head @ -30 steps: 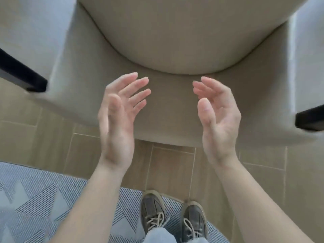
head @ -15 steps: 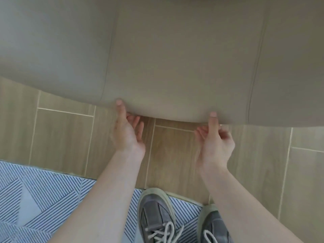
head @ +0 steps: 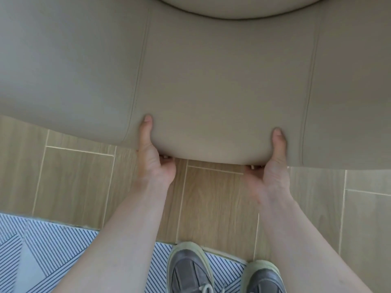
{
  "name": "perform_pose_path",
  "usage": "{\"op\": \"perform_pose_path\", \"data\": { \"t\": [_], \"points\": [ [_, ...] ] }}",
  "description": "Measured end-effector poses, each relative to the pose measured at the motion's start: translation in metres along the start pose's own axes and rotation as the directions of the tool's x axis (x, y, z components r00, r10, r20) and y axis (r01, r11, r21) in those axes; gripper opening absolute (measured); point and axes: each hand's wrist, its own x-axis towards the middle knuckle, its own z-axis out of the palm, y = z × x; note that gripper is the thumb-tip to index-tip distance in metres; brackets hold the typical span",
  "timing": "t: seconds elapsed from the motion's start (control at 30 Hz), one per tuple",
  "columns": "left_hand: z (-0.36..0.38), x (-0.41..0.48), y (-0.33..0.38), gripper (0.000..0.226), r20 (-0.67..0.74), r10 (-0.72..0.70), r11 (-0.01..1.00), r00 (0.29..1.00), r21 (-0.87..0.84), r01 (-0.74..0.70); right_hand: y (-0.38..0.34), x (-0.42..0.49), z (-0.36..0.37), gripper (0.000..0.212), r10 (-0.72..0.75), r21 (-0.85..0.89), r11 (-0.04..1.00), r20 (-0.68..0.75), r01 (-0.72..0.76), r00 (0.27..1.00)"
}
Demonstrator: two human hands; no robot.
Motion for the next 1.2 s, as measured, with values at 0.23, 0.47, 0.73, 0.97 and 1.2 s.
{"op": "perform_pose_path", "data": {
  "t": [0.23,0.47,0.73,0.97,1.2],
  "points": [
    [0.020,-0.141,0.055,0.096,-0.100,0.012,1.000,0.995,0.010,-0.011,-0.071,-0.120,-0.004,0.089,-0.085,-0.037,0.996,-0.022,0.085,0.996],
    [0.075,-0.301,0.157,0.060,-0.164,0.082,0.996,0.983,0.044,-0.076,-0.171,-0.280,0.042,0.044,-0.267,-0.063,0.963,-0.067,0.263,0.961],
    [0.238,-0.364,0.284,0.037,-0.014,0.289,0.952,0.957,0.105,-0.286,-0.284,-0.364,0.209,0.060,-0.435,-0.066,0.898,0.001,0.434,0.900],
    [0.391,-0.352,0.348,0.071,-0.006,0.354,0.928,0.935,0.128,-0.350,-0.367,-0.361,0.357,0.067,-0.447,-0.079,0.893,-0.043,0.443,0.893],
    [0.490,-0.326,0.386,0.069,0.009,0.363,0.923,0.932,0.132,-0.361,-0.416,-0.327,0.452,0.073,-0.453,-0.120,0.888,-0.070,0.443,0.889]
  ]
}}
